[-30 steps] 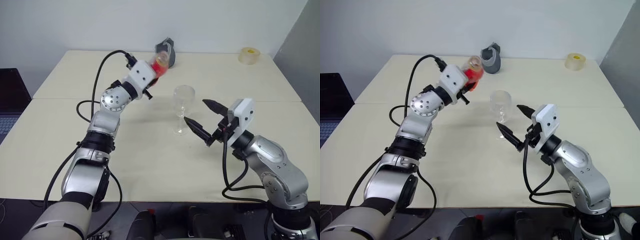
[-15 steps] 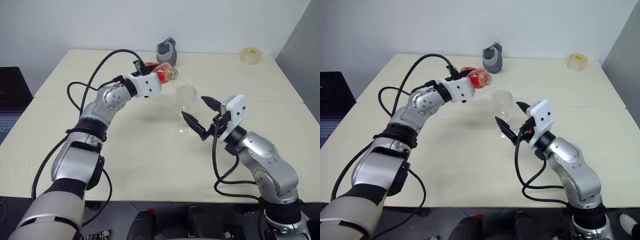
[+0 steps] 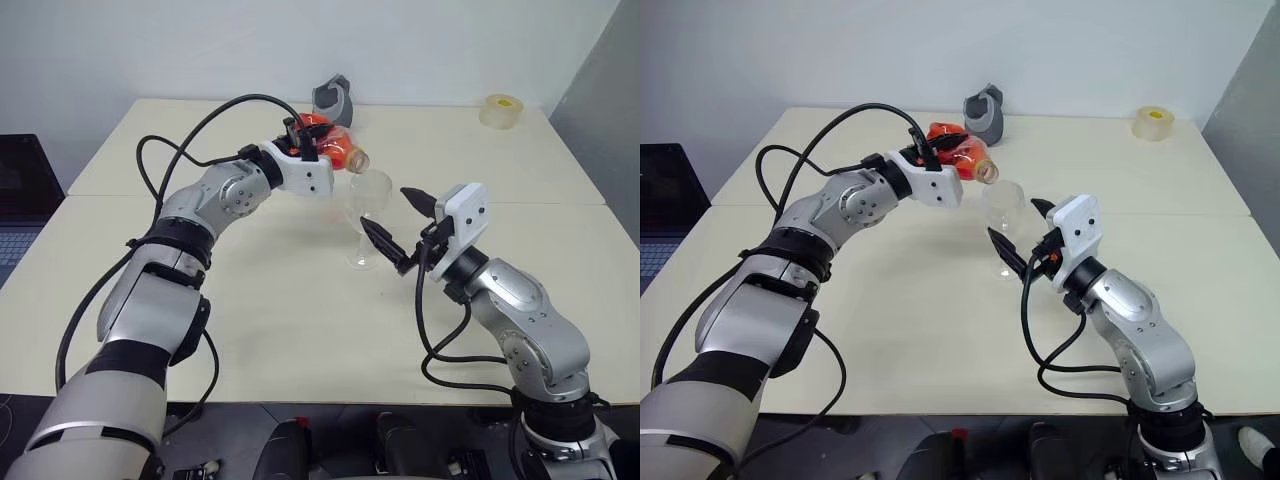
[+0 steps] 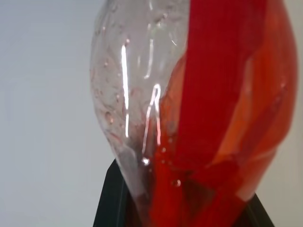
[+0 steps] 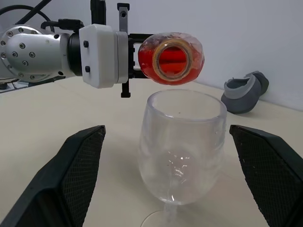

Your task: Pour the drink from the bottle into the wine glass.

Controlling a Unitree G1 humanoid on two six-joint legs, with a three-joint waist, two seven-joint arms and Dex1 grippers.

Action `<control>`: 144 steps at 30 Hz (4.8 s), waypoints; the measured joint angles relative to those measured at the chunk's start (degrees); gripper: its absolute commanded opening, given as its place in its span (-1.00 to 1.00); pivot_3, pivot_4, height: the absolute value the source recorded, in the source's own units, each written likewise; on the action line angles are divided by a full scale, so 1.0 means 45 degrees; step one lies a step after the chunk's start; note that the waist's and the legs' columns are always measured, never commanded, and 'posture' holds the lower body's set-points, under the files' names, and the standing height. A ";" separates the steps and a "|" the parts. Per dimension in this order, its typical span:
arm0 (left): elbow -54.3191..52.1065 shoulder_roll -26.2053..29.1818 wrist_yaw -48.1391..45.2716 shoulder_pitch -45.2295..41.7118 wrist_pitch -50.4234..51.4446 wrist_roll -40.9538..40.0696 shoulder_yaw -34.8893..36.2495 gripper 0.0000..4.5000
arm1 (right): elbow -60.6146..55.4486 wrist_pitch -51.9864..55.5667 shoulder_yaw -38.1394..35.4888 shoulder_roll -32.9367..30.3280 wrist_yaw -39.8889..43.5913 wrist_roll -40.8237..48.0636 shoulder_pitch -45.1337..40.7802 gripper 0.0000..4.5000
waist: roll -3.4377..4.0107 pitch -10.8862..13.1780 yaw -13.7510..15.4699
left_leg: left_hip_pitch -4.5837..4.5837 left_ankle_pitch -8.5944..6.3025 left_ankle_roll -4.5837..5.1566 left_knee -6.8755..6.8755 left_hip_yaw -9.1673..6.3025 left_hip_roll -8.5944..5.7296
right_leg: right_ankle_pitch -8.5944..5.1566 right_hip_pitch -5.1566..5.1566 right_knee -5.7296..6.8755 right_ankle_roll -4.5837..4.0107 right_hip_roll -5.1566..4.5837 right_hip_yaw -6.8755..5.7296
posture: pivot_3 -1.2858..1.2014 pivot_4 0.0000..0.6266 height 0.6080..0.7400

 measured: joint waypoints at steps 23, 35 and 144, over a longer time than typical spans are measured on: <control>0.1004 0.0140 0.2232 -0.0951 0.0300 0.1562 -0.1078 -0.66 | 0.0052 -0.0085 0.0282 0.0089 -0.0001 -0.0492 0.0667 1.00 | -0.0001 0.0000 0.0002 | -0.0003 0.0001 -0.0002 0.0000 0.0043 0.0002 | 0.0000 -0.0021 0.0013 0.0000 -0.0001 0.0010 | 0.03 -0.52 1.00; 0.1391 0.0140 0.2510 -0.1249 0.0553 0.1645 -0.1212 -0.66 | -0.0254 -0.0092 0.0293 0.0381 -0.0021 -0.0548 0.0841 1.00 | -0.0001 0.0000 -0.0001 | -0.0004 0.0002 -0.0004 0.0002 0.0047 0.0000 | 0.0000 -0.0022 0.0015 0.0000 -0.0003 0.0012 | 0.03 -0.52 1.00; -0.3257 -0.1734 -0.4569 0.7826 0.6783 -1.1169 0.8393 0.99 | -0.0421 0.1698 0.1571 -0.1574 0.3491 0.1300 -0.0605 1.00 | -0.0030 -0.0041 -0.0001 | -0.0034 -0.0005 0.0002 0.0132 -0.0130 0.0003 | 0.0003 0.0017 0.0047 -0.0003 -0.0020 -0.0012 | 0.03 -0.52 1.00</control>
